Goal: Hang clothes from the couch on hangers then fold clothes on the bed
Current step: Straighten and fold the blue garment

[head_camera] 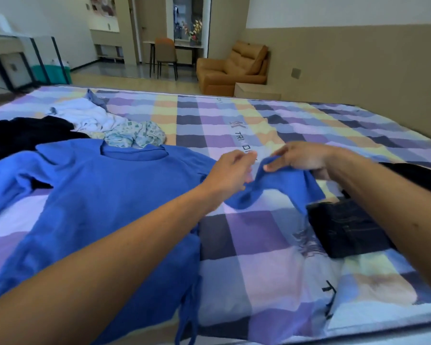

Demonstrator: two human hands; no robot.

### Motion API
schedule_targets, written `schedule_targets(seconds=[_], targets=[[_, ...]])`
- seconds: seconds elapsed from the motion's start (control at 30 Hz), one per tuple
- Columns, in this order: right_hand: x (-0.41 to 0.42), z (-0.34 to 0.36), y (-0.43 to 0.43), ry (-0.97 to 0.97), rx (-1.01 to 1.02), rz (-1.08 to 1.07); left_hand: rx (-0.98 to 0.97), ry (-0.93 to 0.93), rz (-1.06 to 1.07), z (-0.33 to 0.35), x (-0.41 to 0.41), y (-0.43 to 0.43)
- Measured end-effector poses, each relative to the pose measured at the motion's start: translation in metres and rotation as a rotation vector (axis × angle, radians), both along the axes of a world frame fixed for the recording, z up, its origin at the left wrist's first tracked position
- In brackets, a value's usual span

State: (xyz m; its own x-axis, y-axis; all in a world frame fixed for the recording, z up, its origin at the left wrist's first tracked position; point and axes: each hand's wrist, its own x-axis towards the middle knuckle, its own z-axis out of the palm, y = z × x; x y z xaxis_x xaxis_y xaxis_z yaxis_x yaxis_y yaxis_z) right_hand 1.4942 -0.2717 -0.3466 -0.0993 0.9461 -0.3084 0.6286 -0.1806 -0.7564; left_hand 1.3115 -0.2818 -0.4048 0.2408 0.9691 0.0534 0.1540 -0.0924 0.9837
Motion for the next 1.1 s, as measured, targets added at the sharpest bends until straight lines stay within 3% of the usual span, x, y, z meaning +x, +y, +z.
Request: schedule_targets(seconds=[0.2, 0.37, 0.47, 0.57, 0.67, 0.73, 0.77, 0.87, 0.93, 1.03, 1.1], targets=[[-0.110, 0.069, 0.036, 0.083, 0.127, 0.057, -0.118, -0.099, -0.015, 0.071, -0.076, 0.000], [-0.205, 0.090, 0.047, 0.513, -0.005, 0.287, -0.116, -0.276, 0.156, 0.071, -0.179, 0.021], [-0.242, 0.067, 0.052, 0.465, 0.052, 0.312, -0.139, -0.371, 0.399, 0.033, -0.234, 0.041], [-0.259, 0.019, 0.060, 0.106, 0.170, 0.305, -0.400, -0.460, 0.633, -0.029, -0.288, 0.053], [-0.245, -0.031, 0.066, -0.445, 0.268, 0.479, -0.538, -0.349, 0.678, -0.066, -0.315, 0.056], [-0.240, -0.058, 0.065, -0.587, 0.229, 0.554, -0.487, -0.256, 0.710, -0.064, -0.319, 0.054], [-0.238, -0.068, 0.063, -0.602, 0.212, 0.574, -0.418, -0.111, 0.712, -0.060, -0.315, 0.054], [-0.240, -0.087, 0.066, -0.598, 0.246, 0.583, -0.135, 0.717, 0.644, -0.056, -0.306, 0.053], [-0.244, -0.092, 0.068, -0.537, 0.317, 0.565, 0.030, 1.016, 0.621, -0.057, -0.305, 0.051], [-0.255, -0.105, 0.066, -0.511, 0.317, 0.633, 0.109, 0.982, 0.527, -0.066, -0.311, 0.050], [-0.262, -0.119, 0.060, -0.638, 0.263, 0.727, 0.147, 0.899, 0.450, -0.074, -0.318, 0.046]])
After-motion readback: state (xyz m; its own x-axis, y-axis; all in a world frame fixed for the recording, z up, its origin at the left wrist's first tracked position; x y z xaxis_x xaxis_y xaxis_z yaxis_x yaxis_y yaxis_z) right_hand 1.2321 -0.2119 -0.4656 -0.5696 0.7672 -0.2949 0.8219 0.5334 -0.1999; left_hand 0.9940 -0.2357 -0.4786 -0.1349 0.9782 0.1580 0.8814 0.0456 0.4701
